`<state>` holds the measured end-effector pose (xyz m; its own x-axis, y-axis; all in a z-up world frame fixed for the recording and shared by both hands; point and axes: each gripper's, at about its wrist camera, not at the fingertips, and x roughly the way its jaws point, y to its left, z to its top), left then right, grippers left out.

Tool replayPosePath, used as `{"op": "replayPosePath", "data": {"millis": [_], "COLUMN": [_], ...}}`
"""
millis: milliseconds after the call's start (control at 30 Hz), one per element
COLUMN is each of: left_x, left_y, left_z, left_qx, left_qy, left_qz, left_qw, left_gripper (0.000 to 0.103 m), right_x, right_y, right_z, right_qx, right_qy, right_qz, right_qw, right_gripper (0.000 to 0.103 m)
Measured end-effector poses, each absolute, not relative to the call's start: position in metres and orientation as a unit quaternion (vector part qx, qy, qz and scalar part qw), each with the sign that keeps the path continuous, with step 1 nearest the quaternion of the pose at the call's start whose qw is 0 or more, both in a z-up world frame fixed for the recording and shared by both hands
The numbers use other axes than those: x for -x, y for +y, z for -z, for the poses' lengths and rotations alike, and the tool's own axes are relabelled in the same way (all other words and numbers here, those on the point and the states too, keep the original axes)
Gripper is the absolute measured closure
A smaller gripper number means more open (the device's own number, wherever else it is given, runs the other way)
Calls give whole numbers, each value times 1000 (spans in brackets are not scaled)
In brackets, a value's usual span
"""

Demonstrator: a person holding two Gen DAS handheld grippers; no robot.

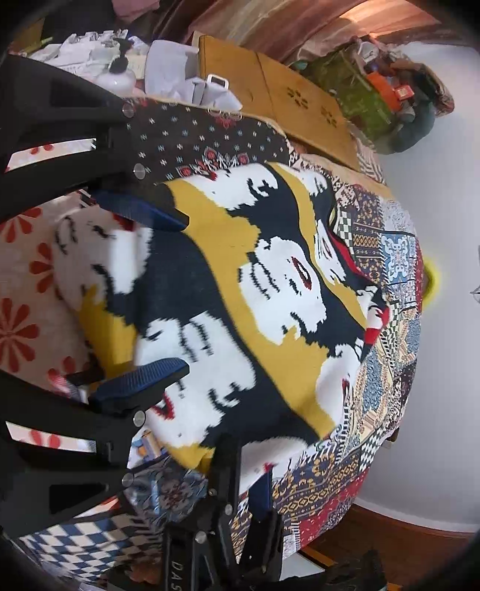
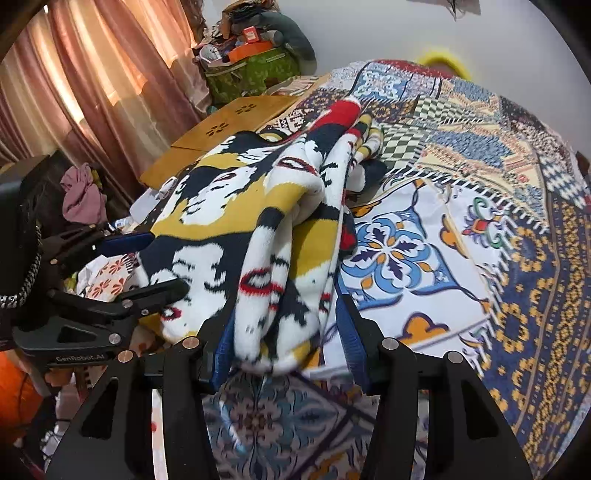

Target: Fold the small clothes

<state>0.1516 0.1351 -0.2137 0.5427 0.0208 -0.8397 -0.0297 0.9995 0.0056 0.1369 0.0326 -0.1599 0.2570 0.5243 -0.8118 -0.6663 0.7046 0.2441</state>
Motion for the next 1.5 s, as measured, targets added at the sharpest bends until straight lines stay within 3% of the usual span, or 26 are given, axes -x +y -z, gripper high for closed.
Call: {"op": "replayPosePath", "data": {"millis": [233,533,733,800,867,1167,1500], "left_x": [-114,-42,-3,7,15,34,39], "left_y": [153,167,154,148,144,134,134], "left_z": [160,43,10,6,4,2,3], "left_qx": [34,67,67,63,65,60,59], "left_qy": [422,263,196,182,174,156,152], "left_qz": [-56,-101,-93,-95,-92,-99,-98], "left_qw": [904,957,974,977,978,981,982], "left_gripper": [34,33,33,33,31,6,0], "right_x": [-107,-51,-11,0,5,14,15], "right_y": [14,10,11,10,10,7,7], "right_z": [98,-5,-33,-36,-37,-36,-33], "right_qx": [85,45,35,36,35,37,40], "right_qy": [405,252,195,183,176,167,169], "right_qz": [-368,-395,-400,-394,-387,-348,-339], "right_qw": [833,882,895,900,904,922,925], "right_gripper": [56,55,55,50,36,3,1]}}
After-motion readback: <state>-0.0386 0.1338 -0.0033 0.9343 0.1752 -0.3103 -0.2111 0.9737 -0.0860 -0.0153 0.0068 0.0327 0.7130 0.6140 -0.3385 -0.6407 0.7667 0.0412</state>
